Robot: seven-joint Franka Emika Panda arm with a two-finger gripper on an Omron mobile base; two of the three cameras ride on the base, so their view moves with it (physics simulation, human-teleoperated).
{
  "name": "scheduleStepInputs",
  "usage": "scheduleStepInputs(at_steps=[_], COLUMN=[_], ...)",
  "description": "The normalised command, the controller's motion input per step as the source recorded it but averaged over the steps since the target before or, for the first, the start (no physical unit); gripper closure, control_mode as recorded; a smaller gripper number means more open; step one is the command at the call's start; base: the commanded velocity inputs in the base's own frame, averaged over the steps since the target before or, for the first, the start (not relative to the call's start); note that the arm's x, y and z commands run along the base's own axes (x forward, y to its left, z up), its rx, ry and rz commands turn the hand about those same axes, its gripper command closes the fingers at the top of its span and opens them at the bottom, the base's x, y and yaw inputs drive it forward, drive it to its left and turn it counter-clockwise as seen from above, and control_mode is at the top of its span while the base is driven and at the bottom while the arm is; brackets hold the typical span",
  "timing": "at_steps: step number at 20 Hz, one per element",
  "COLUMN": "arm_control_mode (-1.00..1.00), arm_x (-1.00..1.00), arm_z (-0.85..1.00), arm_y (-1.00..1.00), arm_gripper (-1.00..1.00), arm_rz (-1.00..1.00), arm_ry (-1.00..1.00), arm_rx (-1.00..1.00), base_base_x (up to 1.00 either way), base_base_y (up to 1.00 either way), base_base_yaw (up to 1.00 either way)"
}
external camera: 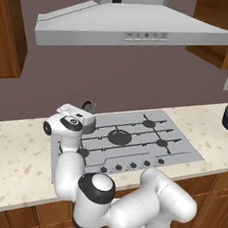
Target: Pick the kettle from the cabinet and place it on a stove burner. Then pick the pot from the counter and place it on another stove burner. Finally, turn both burners on.
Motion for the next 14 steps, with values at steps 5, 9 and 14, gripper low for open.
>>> scheduleStepInputs(at_steps=[5, 9, 14], arm_control_mode=[-1.00, -1.00, -1.00], arm_x=[0.16, 0.15, 0.12], arm_z=[-0.09, -0.14, -0.07], arm_y=[0.02, 0.11, 0.12], arm_gripper=[1.00, 1.00, 1.00], arm_rz=[0.00, 0.00, 0.00], arm_ry=[0.00, 0.00, 0.00], arm_rx=[0.03, 0.03, 0.02], base_base_x=[0.00, 0.00, 0.00], base_base_y=[0.00, 0.00, 0.00], base_base_yaw=[0.00, 0.00, 0.00])
